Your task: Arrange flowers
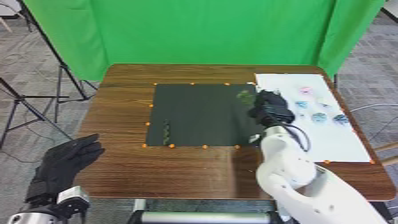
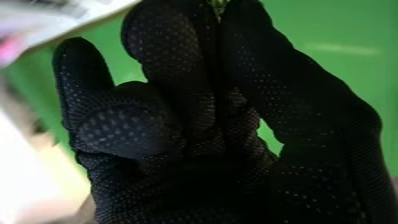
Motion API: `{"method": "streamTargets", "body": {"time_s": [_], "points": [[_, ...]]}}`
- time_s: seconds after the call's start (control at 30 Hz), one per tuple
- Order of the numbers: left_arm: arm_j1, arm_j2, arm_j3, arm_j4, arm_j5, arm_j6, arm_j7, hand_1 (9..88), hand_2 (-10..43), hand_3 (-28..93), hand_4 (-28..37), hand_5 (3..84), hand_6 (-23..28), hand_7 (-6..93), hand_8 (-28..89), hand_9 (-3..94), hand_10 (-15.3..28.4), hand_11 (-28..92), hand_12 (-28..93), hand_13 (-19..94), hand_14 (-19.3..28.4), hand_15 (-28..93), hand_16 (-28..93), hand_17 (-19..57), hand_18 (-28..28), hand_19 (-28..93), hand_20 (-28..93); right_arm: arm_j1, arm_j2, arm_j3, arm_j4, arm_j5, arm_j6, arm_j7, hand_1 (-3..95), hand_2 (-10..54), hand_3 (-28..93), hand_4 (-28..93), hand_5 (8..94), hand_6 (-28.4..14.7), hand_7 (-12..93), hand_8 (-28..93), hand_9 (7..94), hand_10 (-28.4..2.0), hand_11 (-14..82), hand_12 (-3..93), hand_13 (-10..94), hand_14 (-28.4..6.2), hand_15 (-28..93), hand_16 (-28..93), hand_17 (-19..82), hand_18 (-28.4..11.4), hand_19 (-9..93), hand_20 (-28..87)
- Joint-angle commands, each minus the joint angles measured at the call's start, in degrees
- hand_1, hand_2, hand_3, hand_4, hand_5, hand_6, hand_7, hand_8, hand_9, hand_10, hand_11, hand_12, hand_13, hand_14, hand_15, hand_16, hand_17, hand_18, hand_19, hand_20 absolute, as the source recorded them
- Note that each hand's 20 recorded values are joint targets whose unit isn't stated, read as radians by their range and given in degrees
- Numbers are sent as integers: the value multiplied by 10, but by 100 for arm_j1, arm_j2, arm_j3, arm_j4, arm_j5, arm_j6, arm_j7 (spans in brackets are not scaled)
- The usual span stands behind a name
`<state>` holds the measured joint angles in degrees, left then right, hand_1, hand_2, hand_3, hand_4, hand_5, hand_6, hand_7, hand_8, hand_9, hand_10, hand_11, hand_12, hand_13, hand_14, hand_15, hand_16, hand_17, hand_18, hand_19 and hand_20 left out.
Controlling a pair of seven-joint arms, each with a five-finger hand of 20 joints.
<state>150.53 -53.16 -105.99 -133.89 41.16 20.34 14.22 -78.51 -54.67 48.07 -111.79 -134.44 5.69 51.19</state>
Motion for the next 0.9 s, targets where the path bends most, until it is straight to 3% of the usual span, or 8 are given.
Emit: {"method": "streamTargets", "body": {"time_s": [0.03, 0.17, 0.43, 0.57, 0.9], "points": [[-40, 73, -15, 5, 22, 12, -47, 282, 75, 795, -165, 503, 158, 151, -93, 406, 228, 395, 85, 277, 275, 607, -138, -99, 217, 612, 118, 380, -971, -776, 420, -85, -519, -290, 543, -95, 785, -283, 831, -47, 303, 220, 892, -123, 361, 296, 861, -68, 672, 245, 443, -221, 932, -105], [-122, 50, 15, 28, 52, -42, -128, 282, 75, 794, -165, 504, 158, 150, -93, 406, 228, 395, 84, 276, 276, 607, -137, -99, 217, 612, 118, 412, -1162, -956, 599, -173, -735, -298, 541, -95, 786, -283, 831, -46, 304, 220, 892, -124, 363, 294, 861, -68, 673, 245, 442, -221, 932, -103], [-200, 69, 29, 67, 68, -89, -125, 282, 75, 795, -164, 504, 159, 150, -93, 406, 229, 395, 84, 276, 276, 608, -138, -99, 217, 612, 118, 135, -1361, -821, 754, -273, -1039, -379, 540, -95, 786, -282, 830, -45, 307, 218, 891, -124, 369, 290, 860, -68, 675, 245, 438, -223, 932, -98], [-299, 49, 43, 91, 96, -136, -199, 283, 76, 794, -164, 504, 159, 149, -93, 406, 230, 395, 85, 277, 276, 608, -138, -99, 218, 612, 118, 9, -1474, -712, 835, -278, -1176, -368, 540, -95, 784, -282, 830, -44, 309, 214, 892, -127, 372, 287, 859, -70, 676, 246, 433, -223, 932, -97], [-366, 36, 92, 115, 108, -140, -203, 283, 75, 796, -164, 504, 159, 150, -93, 406, 229, 394, 85, 277, 276, 609, -137, -99, 218, 613, 118, -77, -1631, -669, 903, -283, -1279, -419, 525, -95, 772, -271, 825, -37, 318, 185, 889, -132, 385, 272, 857, -71, 675, 245, 428, -223, 932, -102]]}}
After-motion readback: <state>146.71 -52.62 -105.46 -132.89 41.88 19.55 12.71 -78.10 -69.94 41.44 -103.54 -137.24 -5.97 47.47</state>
